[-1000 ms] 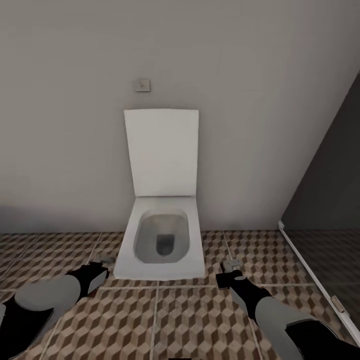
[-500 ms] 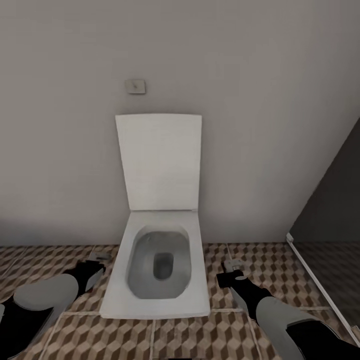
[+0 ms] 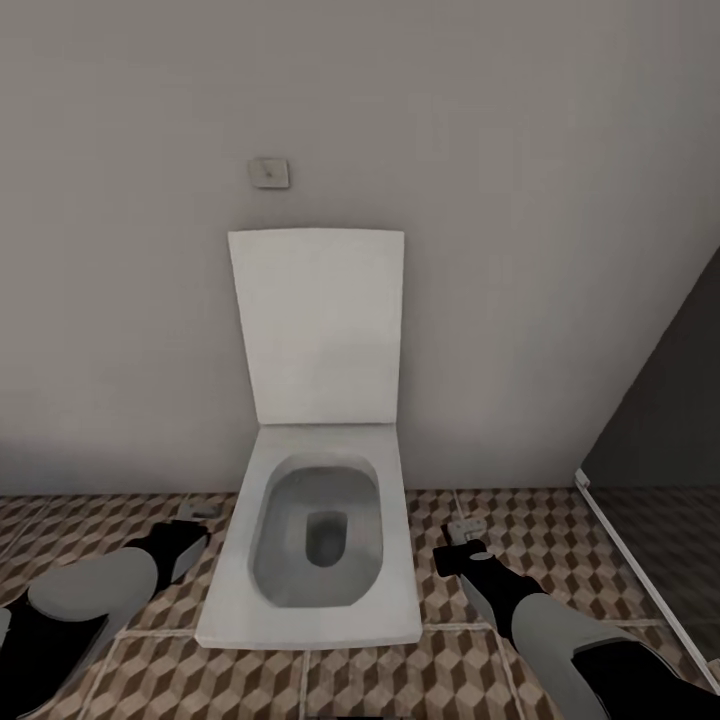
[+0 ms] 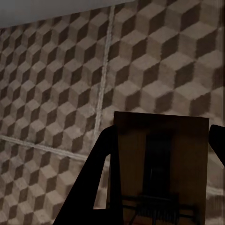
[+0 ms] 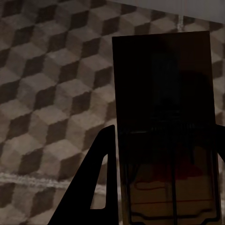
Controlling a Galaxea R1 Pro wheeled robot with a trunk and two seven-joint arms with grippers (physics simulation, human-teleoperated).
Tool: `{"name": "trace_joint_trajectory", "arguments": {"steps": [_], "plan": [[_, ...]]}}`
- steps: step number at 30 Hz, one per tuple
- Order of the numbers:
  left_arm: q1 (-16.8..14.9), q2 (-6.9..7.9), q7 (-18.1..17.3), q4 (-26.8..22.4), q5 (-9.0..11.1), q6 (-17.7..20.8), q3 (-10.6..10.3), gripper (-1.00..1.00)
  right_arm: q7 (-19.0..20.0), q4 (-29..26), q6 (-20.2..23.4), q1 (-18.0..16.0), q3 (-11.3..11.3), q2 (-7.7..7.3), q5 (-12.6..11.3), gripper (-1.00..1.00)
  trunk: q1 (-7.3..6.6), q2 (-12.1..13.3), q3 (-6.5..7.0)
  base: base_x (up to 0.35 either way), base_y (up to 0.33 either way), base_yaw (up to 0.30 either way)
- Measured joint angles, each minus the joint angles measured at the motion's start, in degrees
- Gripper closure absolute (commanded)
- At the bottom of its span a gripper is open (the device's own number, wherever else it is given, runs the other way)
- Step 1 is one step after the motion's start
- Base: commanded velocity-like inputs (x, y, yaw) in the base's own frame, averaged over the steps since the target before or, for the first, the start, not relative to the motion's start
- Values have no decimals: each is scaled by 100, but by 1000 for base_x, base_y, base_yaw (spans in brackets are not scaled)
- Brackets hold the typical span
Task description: Take the four mousetraps from the cabinet in the bathroom and place them on the bathroom floor. Make sure all four end up on the same floor surface, and ensure that at least two of them are either under or directly next to the same bathroom sink.
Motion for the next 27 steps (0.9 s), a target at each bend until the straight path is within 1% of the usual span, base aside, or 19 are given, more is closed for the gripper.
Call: {"name": "trace_joint_trajectory", "arguments": {"steps": [3, 4, 5, 8, 9, 10, 12, 18, 21, 27], "plan": [[-2, -11, 4, -11, 6, 11, 3, 100, 0, 0, 0, 0, -3, -8, 0, 100, 0, 0, 0, 0, 0, 0], [-3, -11, 7, -4, 21, 12, 32, 100, 0, 0, 0, 0, -3, -10, 0, 100, 0, 0, 0, 0, 0, 0], [-3, -9, 11, 2, 57, 13, 100, 100, 0, 0, 0, 0, -3, -11, 0, 100, 0, 0, 0, 0, 0, 0], [-5, -1, 11, 9, 259, 8, 474, 100, 0, 0, 0, 0, -7, -8, 0, 100, 0, 0, 0, 0, 0, 0], [-3, 0, 10, 11, 299, 6, 573, 100, 0, 0, 0, 0, -7, -7, 0, 100, 0, 0, 0, 0, 0, 0], [-4, 1, 10, 13, 324, 3, 637, 100, 0, 0, 0, 0, -8, -8, 0, 100, 0, 0, 0, 0, 0, 0], [-5, 1, 10, 14, 345, -1, 693, 100, 0, 0, 0, 0, -8, -10, 0, 100, 0, 0, 0, 0, 0, 0], [-4, -14, -3, -28, 369, -27, 748, 100, 0, -3, -1, 0, -8, -2, 4, 100, 0, 0, 0, 0, 0, 0], [-5, -9, -7, -29, 370, -28, 754, 100, 0, -7, 0, 0, -3, -14, 7, 100, 0, 0, 0, 0, 0, 0], [-5, -21, 1, -49, 358, -23, 748, 100, 0, -2, -7, 0, -7, 10, 8, 100, 0, 0, 0, 0, 0, 0]]}}
